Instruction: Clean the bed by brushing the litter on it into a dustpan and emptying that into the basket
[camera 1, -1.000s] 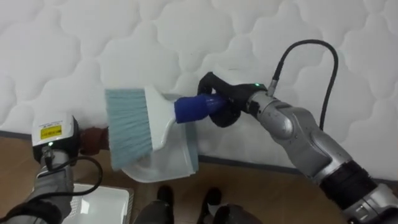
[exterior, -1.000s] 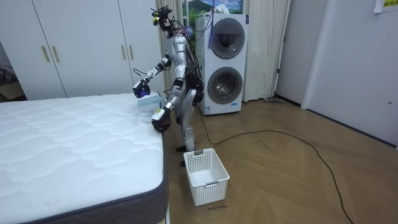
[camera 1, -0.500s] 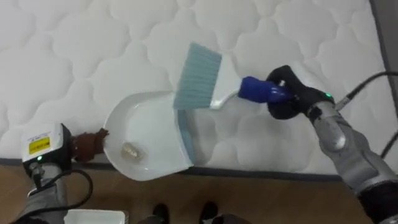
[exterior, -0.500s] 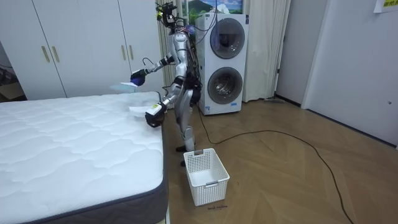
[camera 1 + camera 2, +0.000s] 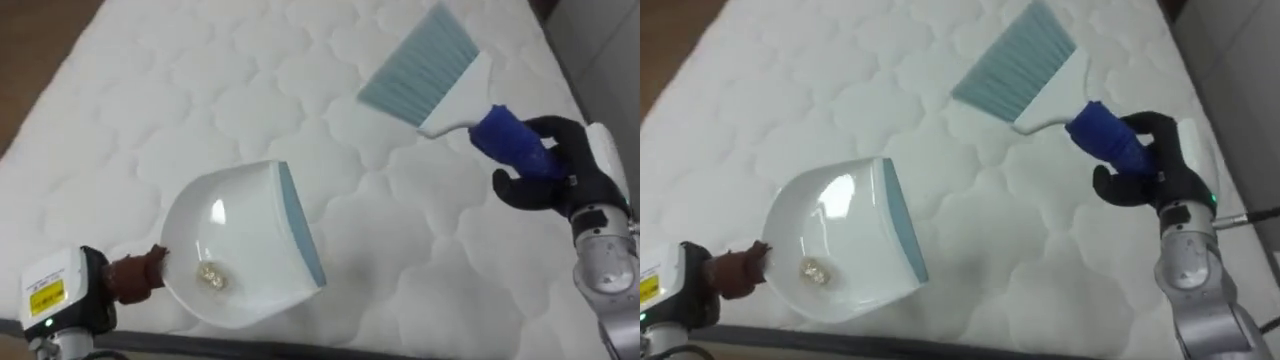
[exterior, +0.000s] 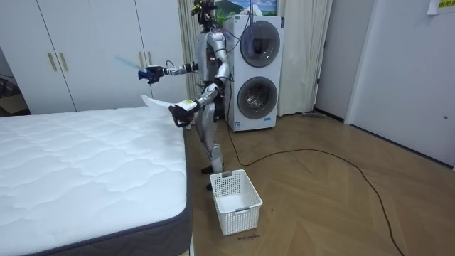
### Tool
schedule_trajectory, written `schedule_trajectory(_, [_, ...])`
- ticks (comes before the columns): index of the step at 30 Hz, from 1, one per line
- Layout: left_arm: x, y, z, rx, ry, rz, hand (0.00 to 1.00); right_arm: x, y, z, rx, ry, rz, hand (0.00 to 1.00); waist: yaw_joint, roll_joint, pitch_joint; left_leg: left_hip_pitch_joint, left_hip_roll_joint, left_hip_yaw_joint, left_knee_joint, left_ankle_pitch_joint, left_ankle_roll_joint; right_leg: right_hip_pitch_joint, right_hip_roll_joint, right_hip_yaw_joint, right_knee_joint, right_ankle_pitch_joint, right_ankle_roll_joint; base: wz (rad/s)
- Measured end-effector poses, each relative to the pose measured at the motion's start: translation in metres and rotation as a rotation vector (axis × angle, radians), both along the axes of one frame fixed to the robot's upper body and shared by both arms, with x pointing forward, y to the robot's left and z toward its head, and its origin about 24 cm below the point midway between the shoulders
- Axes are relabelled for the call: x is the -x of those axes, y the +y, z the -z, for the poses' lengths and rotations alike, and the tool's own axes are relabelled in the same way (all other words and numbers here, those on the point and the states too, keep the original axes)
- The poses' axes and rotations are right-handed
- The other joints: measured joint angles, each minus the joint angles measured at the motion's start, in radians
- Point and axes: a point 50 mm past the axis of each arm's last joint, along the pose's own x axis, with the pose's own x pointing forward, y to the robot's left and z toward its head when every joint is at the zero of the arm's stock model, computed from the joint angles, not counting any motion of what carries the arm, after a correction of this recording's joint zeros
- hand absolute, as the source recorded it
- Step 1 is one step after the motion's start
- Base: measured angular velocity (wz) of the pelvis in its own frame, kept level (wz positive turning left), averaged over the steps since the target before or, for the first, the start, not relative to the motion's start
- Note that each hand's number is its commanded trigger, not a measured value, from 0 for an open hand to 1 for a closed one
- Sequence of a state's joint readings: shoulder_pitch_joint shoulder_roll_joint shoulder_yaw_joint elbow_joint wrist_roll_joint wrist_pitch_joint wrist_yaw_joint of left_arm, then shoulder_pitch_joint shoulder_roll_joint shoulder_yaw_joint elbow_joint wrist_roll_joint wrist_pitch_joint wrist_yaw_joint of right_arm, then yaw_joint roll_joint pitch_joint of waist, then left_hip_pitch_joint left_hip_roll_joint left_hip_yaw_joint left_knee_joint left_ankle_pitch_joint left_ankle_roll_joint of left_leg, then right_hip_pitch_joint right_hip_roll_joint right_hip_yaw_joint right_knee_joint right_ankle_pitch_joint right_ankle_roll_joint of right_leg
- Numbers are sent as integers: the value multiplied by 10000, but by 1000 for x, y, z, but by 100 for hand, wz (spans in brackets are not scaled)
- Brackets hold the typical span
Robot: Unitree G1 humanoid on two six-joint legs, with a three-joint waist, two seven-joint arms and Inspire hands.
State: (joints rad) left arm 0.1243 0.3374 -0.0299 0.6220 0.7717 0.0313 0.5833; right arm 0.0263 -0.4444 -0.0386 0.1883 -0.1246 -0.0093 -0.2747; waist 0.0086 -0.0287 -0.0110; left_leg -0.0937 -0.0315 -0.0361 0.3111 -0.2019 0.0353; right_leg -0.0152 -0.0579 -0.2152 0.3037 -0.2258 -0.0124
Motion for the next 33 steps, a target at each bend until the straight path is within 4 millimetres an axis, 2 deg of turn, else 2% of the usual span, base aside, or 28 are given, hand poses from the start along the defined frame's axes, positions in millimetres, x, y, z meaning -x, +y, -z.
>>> schedule_trajectory(2, [-2, -1, -5, 255, -328, -159, 100, 0, -1, -3, -84, -215, 126, 0, 51, -21, 8, -25, -41, -132, -11, 103, -19, 164, 93, 49, -153, -6, -18, 60])
schedule_trajectory(3, [-3, 0, -9, 318, -614, -221, 100, 0, -2, -5, -163, -356, 240, 0, 146, -56, 16, -35, -133, -272, -27, 159, -40, 240, 130, 156, -303, 7, -41, 52])
schedule_trajectory(5, [-3, 2, -13, 327, -832, -321, 100, 0, -4, -9, -296, -571, 373, 0, 320, -108, 40, -17, -162, -372, -99, 275, -58, 372, 224, 189, -460, 37, -88, 34])
schedule_trajectory(8, [9, 10, -12, 307, -782, -808, 100, -2, 1, -19, -298, -1079, 251, 0, 690, -159, 49, 18, -165, -530, -131, 282, -70, 520, 261, 140, -631, 41, -99, 18])
schedule_trajectory(11, [19, 13, -8, 517, -564, -1354, 100, -4, 6, -29, -334, -1553, 84, 0, 890, -283, 122, -2, -184, -721, -116, 289, -83, 586, 262, 96, -673, 36, -120, 21])
schedule_trajectory(14, [21, 9, -4, 926, -378, -1523, 100, -4, 6, -30, -629, -1627, 99, 0, 1119, -391, 172, -93, -207, -802, -58, 288, -83, 672, 284, 61, -673, 33, -115, 40])
schedule_trajectory(16, [20, 9, -4, 979, -281, -1479, 100, -4, 7, -29, -609, -1680, 168, 0, 1291, -411, 187, -296, -198, -809, 63, 286, -85, 671, 306, -152, -682, 33, -115, 46])
schedule_trajectory(19, [14, 7, -10, 957, -495, -1281, 100, -3, 5, -30, -559, -1877, 508, 0, 1191, -337, 216, -882, -164, -560, 527, 289, -77, 685, 381, -695, -732, 33, -115, 86])
schedule_trajectory(21, [10, 6, -13, 976, -694, -1230, 100, -2, 3, -26, -562, -1842, 794, 0, 1045, -221, 243, -1204, -104, -246, 705, 401, 7, 843, 426, -1431, -745, 16, -121, 107])
schedule_trajectory(22, [9, 6, -14, 986, -730, -1224, 100, -1, 1, -25, -550, -1823, 882, 0, 1046, -221, 242, -1236, -95, -114, 639, 486, 19, 881, 412, -1517, -780, 7, -132, 110])
schedule_trajectory(23, [7, 6, -15, 999, -799, -1205, 100, 0, -3, -25, -569, -1823, 1079, 0, 945, -248, 234, -1310, -69, 453, 344, 786, 95, 1007, 273, -1884, -1041, -8, -154, 129])
schedule_trajectory(24, [4, 4, -16, 1091, -892, -1221, 100, 1, -9, -27, -549, -1965, 1367, 0, 686, -270, 221, -1402, 175, 1580, 215, 1037, 176, 1003, 53, -2656, -1383, -87, -178, 136])
schedule_trajectory(25, [2, 3, -16, 1156, -940, -1235, 100, 1, -11, -28, -554, -2040, 1554, 0, 599, -249, 272, -1463, 435, 2302, 588, 919, 222, 990, -37, -3158, -1323, -101, -165, 116])
schedule_trajectory(26, [3, 4, -15, 1305, -968, -1397, 100, 2, -11, -26, -639, -2008, 1679, 0, 574, -224, 252, -1391, 1043, 3447, 1646, 251, 214, 1111, -109, -3980, -1282, -166, -77, 86])
schedule_trajectory(27, [4, 6, -16, 1422, -1042, -1571, 100, 2, -11, -25, -671, -1978, 1675, 0, 464, -213, 261, -1135, 1714, 4304, 2443, -411, 47, 1314, -108, -4880, -1213, -255, 36, 81])
schedule_trajectory(28, [3, 7, -17, 1418, -1079, -1604, 100, 2, -11, -25, -760, -1974, 1721, 0, 361, -146, 235, -1021, 2019, 4610, 2782, -664, -24, 1410, -121, -5286, -1067, -365, 86, 109])
schedule_trajectory(29, [1, 8, -19, 1398, -1156, -1610, 100, 2, -12, -25, -942, -2005, 1823, 0, 145, -86, 272, -1034, 2426, 4995, 3057, -976, -149, 1597, -161, -5963, -580, -635, 201, 138])
schedule_trajectory(30, [-4, 5, -18, 1500, -1080, -1485, 100, 3, -14, -23, -1046, -1969, 2060, 0, -74, -157, 287, -1046, 2245, 4975, 2746, -1054, -135, 1584, -322, -6213, -24, -825, 290, 151])
schedule_trajectory(31, [-7, 2, -18, 1552, -1055, -1373, 100, 4, -15, -22, -1091, -1925, 2155, 0, -193, -191, 273, -1058, 2072, 4650, 2490, -1027, -109, 1504, -382, -6031, 206, -832, 271, 160])
schedule_trajectory(32, [-13, -4, -19, 1646, -1047, -1100, 100, 6, -21, -20, -1108, -1879, 2419, 0, -409, -300, 233, -1037, 1660, 4044, 1936, -889, 54, 1064, -491, -5126, 714, -831, 207, 132])
schedule_trajectory(33, [-18, -7, -20, 1713, -1070, -976, 100, 7, -26, -18, -1097, -1828, 2674, 0, -265, -358, 240, -1116, 1433, 3581, 1627, -570, 84, 427, -504, -4103, 930, -987, 116, 101])
